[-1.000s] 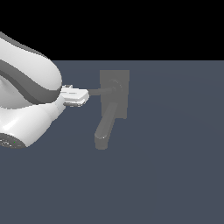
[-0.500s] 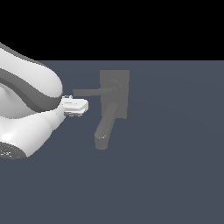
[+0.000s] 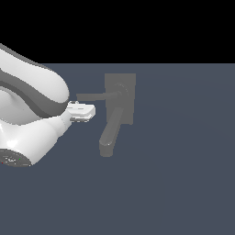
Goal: Turn on the faucet by rotating a designated handle.
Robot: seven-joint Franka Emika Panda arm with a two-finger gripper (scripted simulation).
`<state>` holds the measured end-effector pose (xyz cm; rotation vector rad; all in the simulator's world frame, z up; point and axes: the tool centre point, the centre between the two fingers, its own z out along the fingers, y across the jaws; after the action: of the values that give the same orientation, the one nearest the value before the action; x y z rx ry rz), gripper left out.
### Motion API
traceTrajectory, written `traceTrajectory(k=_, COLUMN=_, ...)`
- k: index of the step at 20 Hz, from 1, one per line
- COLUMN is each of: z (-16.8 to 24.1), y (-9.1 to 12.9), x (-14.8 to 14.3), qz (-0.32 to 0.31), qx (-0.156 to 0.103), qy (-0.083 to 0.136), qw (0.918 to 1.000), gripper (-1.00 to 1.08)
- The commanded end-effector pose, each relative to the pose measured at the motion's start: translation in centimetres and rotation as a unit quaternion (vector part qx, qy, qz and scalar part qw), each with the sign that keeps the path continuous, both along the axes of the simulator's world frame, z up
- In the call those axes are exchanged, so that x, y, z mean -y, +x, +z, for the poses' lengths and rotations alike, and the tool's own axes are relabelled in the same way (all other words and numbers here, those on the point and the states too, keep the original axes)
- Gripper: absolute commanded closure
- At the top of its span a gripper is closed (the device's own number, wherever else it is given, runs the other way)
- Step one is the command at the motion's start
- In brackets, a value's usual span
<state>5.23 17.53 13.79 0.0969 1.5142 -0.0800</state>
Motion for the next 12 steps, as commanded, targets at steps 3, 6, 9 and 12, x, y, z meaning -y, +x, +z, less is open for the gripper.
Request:
traceTrajectory(k=3, z=-0.6, y=0.1, x=1.3, qz=-0.009, qx=-0.007, qy=-0.016, qw=0.9998, gripper=1.08)
traceTrajectory(k=6, z=-1.6, y=-0.1, x=1.6, qz=-0.008, qx=-0.020, qy=-0.021, qw=0.9996, gripper=1.08)
traceTrajectory(k=9, z=-2.5, y=-0.2, x=1.9, qz=-0.008, qx=-0.030, qy=-0.021, qw=0.9993, gripper=1.08)
traceTrajectory(k=12, z=-2.8, y=-0.1, x=2.6, qz=-0.014, qx=-0.034, qy=-0.019, qw=0.9991, gripper=1.08)
